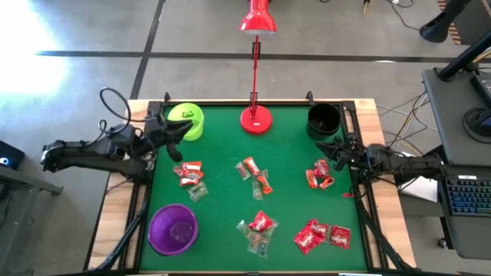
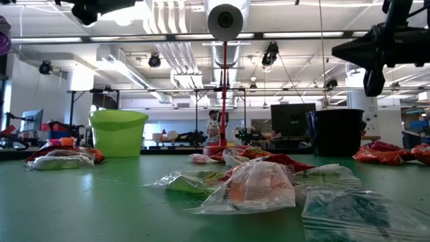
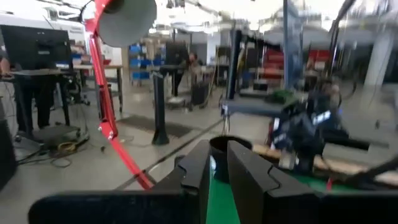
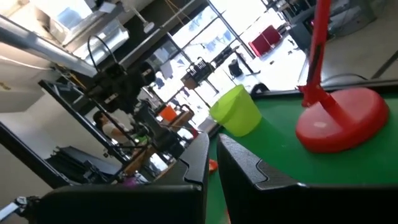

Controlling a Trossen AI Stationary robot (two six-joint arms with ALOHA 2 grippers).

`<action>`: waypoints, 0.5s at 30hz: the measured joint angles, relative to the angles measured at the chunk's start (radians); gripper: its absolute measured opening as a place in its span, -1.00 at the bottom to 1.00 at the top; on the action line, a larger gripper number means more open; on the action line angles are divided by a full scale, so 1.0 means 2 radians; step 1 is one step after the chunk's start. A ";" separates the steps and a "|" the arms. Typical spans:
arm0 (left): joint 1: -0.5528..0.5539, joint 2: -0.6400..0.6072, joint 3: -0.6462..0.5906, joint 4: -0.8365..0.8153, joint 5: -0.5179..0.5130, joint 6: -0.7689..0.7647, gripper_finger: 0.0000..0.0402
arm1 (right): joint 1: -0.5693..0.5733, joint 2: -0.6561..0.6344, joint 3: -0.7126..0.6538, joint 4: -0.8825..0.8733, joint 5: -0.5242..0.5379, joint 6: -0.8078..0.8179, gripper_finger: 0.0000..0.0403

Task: Sort candy
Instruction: Put the transparent candy into the green bucket

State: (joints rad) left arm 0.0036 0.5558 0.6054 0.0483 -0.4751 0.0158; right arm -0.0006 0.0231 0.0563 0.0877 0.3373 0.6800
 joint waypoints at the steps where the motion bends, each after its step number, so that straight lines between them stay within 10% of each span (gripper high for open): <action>1: 0.000 0.006 0.013 -0.009 -0.007 -0.001 -0.80 | 0.000 0.000 0.005 0.000 -0.002 -0.005 -0.83; 15: 0.000 0.051 0.098 -0.052 -0.131 -0.008 -0.53 | 0.000 0.004 0.111 -0.037 -0.042 -0.195 -0.28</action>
State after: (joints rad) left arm 0.0044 0.6586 0.8016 -0.0547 -0.7377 -0.0006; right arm -0.0006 0.0303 0.2789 0.0135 0.2543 0.2909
